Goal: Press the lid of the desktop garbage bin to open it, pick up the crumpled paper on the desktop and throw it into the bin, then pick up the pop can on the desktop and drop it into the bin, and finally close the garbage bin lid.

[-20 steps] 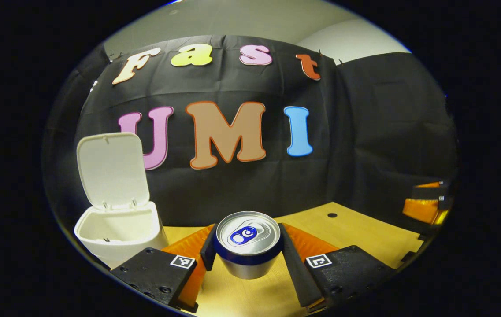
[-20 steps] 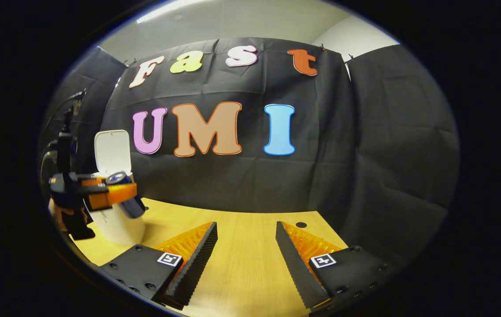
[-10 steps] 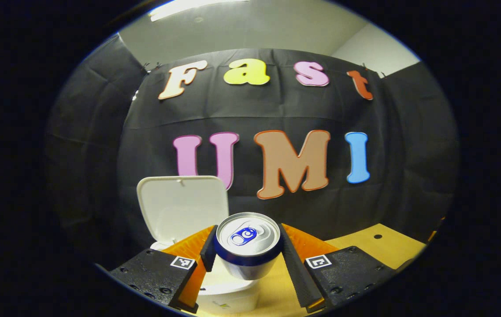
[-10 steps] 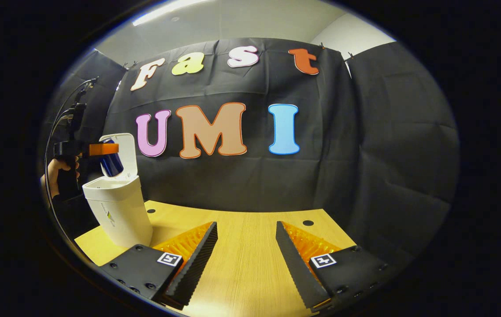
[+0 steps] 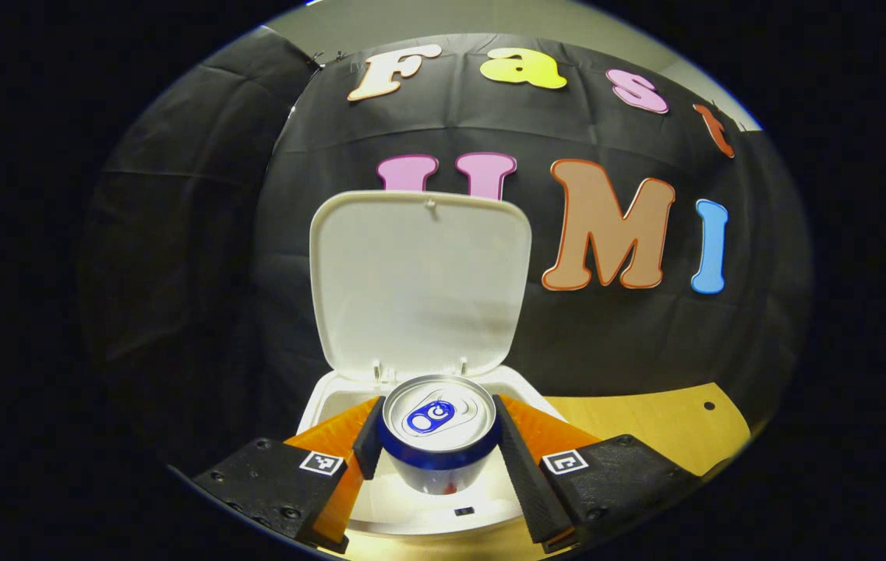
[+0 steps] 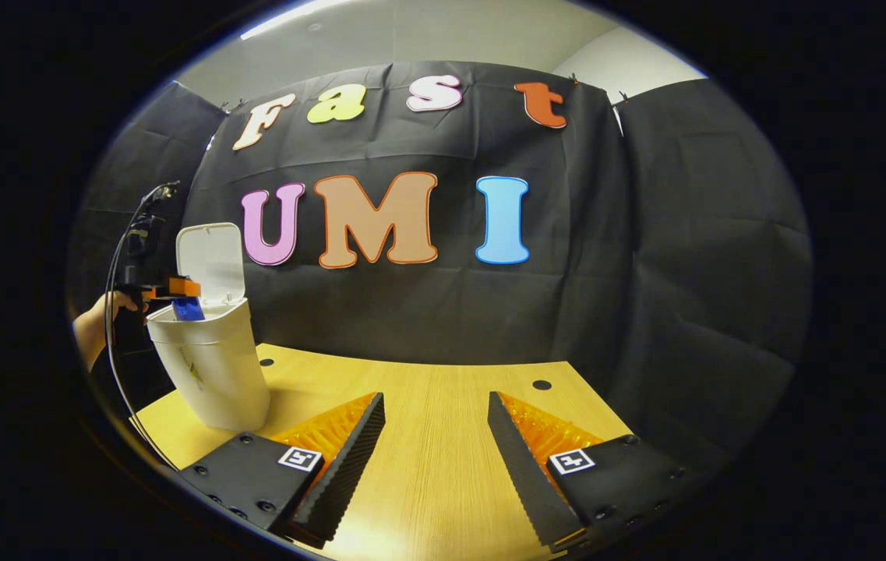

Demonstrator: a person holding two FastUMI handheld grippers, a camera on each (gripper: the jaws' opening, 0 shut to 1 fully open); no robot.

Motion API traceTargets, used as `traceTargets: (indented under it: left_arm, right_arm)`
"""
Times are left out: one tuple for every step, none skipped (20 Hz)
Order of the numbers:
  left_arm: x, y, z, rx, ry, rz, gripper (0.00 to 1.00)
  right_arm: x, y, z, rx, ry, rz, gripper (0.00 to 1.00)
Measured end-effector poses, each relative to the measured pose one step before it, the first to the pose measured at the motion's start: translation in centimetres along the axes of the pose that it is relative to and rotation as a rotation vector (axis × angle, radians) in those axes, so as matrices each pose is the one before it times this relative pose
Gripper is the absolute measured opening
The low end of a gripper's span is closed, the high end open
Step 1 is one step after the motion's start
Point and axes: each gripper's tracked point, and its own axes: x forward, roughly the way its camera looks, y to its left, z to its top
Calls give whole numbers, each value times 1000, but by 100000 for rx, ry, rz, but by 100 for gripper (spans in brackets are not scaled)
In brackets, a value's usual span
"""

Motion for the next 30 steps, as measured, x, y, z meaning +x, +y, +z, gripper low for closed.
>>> traceTargets:
  left_arm:
    - [30,130,-548,945,867,58,77]
    - [133,-29,-448,625,717,41,78]
    - [165,126,-238,145,275,650,79]
    - [-39,208,-218,-228,-67,983,79]
    - [-196,-71,4,-679,-646,39,81]
    - [-307,-61,227,-492,-956,184,83]
    - [-211,44,516,177,-1641,521,90]
    - [-358,-42,820,901,-2538,26,92]
    - [-443,61,1156,1847,-2818,235,94]
    - [-493,12,1201,2301,-2618,-245,94]
    - [-299,-140,1707,2200,-2872,-631,94]
    - [-214,-248,1906,1470,-2814,-1066,93]
    - [-85,-301,1942,537,-2761,-1209,93]
    - [-32,-323,1848,-337,-2119,-1437,93]
    - [214,-145,1757,-1197,-2054,-946,93]
    - [168,-201,1653,-1619,-1636,-1233,93]
    - [420,-208,1626,-1257,-2259,-980,93]
    - [502,20,1378,-275,-1966,-291,93]
    - [608,282,1188,904,-1317,502,93]
    - [649,325,880,751,-979,430,93]
    - [773,112,791,276,-448,-195,92]
    - [773,263,584,-667,-182,232,93]
    - [872,132,395,-1739,491,-213,92]
    - [962,160,513,-1815,297,-226,93]
    - [1089,275,344,-1410,808,16,93]
    - [1068,434,-21,-472,1294,765,92]
    - [1040,496,141,624,822,1237,93]
    - [873,404,-322,1231,1902,769,92]
    - [837,164,-490,1388,2443,278,93]
    - [738,173,-665,767,2157,224,92]
  right_arm:
    - [-23,250,39,-304,86,401,90]
    - [49,247,-97,-179,126,383,90]
    - [29,123,16,71,197,285,90]
    - [22,200,-38,241,124,397,90]
    - [32,160,108,182,-96,280,90]
    - [3,-9,-13,-146,-115,-18,90]
    - [-23,16,11,-527,-190,-204,90]
    - [24,175,50,-529,-131,209,90]
    - [61,84,-73,-174,116,460,90]
    - [87,56,-67,-86,34,382,90]
    - [54,65,29,38,173,291,90]
    - [143,45,-273,237,368,389,90]
    - [77,30,-26,465,158,417,90]
    - [97,253,13,531,158,441,90]
    - [136,201,12,416,150,424,90]
    - [87,68,-43,214,-89,246,90]
    - [34,1,57,-75,-219,220,90]
    - [67,148,-25,-84,-135,93,90]
    - [51,-20,23,22,-80,0,90]
    - [42,-121,-182,92,106,-85,90]
    - [15,-129,-79,303,108,-326,90]
    - [5,-34,-182,444,409,-235,90]
    - [-18,-133,-190,491,415,-298,91]
    - [17,-101,-268,452,665,-380,91]
    - [-36,-143,-229,400,931,-380,91]
    - [-9,-258,-300,380,596,-446,91]
    - [-168,-111,-107,178,395,-500,91]
    - [-90,-48,-92,60,445,-613,91]
    - [-67,-159,-69,34,128,-514,91]
    - [-57,-157,-14,160,-87,-487,91]
